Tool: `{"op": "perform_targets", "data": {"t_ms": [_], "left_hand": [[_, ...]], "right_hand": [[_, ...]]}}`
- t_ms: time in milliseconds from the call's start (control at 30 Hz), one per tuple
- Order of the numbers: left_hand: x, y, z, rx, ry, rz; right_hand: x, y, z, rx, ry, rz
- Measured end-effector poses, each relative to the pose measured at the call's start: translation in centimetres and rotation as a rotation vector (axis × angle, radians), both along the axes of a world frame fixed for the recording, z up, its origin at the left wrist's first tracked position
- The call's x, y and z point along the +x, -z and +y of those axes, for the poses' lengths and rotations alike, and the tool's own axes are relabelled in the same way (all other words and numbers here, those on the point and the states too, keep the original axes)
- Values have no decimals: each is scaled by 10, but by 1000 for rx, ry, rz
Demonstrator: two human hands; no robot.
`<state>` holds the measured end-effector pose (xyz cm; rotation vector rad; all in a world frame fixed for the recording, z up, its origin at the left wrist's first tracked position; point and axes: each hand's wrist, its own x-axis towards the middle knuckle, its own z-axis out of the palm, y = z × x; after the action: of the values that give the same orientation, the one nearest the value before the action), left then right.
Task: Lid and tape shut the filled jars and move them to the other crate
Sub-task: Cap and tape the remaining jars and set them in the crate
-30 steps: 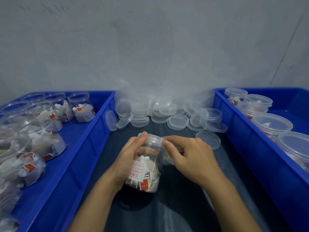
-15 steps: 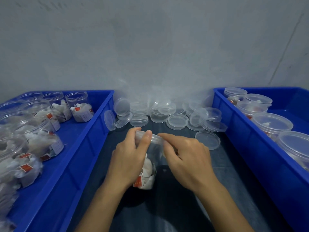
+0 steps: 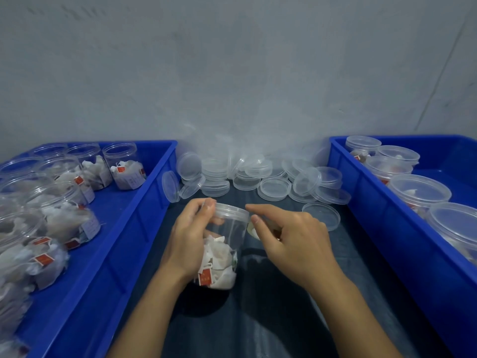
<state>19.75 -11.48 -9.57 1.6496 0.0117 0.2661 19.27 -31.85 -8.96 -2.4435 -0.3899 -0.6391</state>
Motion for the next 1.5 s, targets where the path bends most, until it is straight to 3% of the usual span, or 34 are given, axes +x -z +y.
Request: {"op": "perform_targets", "data": {"t_ms": [333,433,533,700,1067,1500], "left_hand": [[-4,-1,-2,-13,45,40],[-7,-1,-4,196,48,28],[-9,-4,-8,454,-110,-37],[-16,-9,-16,587,-181,-12],[-16,-7,-12,502,-74,19],[-16,0,-18,538,-208,-66]], "right_hand": [[2,2,0,-22,1,73],[-1,0,1,0,-21,70],[-3,-2,5,-14,-33,18],[-8,-2,14,-40,-9,-18],[0,-2,0,145,-86,284],[-4,-5,4,67,-95,261]]}}
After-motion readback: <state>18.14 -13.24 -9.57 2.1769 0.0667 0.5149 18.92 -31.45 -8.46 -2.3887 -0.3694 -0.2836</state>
